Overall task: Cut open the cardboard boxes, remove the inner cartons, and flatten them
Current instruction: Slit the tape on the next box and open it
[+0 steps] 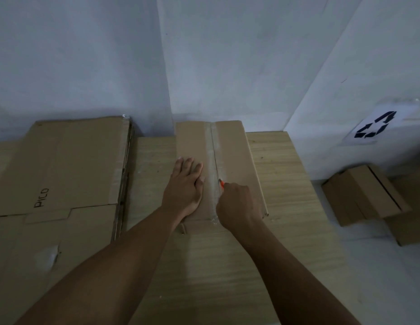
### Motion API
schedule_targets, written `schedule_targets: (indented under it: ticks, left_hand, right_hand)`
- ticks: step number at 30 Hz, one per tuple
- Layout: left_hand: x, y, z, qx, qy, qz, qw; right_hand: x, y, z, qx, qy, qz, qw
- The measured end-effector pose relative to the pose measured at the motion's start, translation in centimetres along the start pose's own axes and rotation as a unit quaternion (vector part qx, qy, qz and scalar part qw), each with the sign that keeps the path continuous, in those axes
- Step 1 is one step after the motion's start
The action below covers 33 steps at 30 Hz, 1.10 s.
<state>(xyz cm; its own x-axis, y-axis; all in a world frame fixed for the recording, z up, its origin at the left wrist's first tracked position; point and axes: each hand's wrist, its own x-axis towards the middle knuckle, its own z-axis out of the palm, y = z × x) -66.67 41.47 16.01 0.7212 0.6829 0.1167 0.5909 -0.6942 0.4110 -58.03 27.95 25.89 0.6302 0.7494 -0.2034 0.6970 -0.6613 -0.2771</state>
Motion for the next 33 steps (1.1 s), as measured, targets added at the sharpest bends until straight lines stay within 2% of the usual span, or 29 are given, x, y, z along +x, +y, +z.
schedule_targets:
  ticks: [6,14,21,26,33]
  left_hand:
    - [0.3,0.1,0.1,-0.01,-0.005,-0.012,1.0]
    - [0.3,-0.3,0.5,-0.014,0.011,-0.01,1.0]
    - [0.2,-0.1,0.4,-0.018,0.008,-0.02,1.0]
    - [0.3,-0.2,0.7,-0.012,0.008,-0.025,1.0]
    - [0.3,0.1,0.1,-0.006,-0.005,-0.031,0.999]
  right_hand:
    - [-0.4,-0.7,0.6,0.05,0.061,0.004,0.997]
    - [1.4,-1.3,1.4,0.066,0.036,0.013,0.997]
    - [1.0,-1.8,2.1,0.036,0.058,0.033,0.997]
    - [1.3,-2.5,2.1,0.033,0.04,0.036,0.998]
    - [0.2,-1.9,-0.2,0.016,-0.03,0.031,0.999]
